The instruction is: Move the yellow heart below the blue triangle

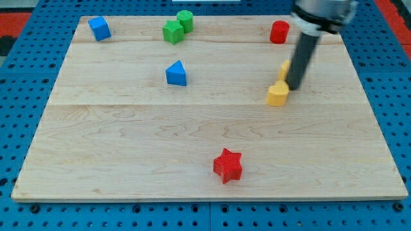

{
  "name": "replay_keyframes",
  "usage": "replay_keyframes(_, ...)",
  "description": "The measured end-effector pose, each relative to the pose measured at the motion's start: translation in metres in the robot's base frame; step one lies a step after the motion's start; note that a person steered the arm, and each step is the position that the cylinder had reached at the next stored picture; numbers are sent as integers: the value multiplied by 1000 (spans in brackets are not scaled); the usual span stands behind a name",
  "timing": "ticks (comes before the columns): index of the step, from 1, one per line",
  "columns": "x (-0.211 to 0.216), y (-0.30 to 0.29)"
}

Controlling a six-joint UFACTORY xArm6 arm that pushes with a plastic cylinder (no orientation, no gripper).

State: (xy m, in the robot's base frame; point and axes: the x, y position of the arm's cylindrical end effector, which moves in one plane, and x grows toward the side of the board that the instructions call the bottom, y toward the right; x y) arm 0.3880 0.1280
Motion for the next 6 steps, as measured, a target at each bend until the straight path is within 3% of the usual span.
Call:
replay_keyframes(2, 35, 49)
replay_keyframes(5, 30, -167)
replay_keyframes(6, 36, -133)
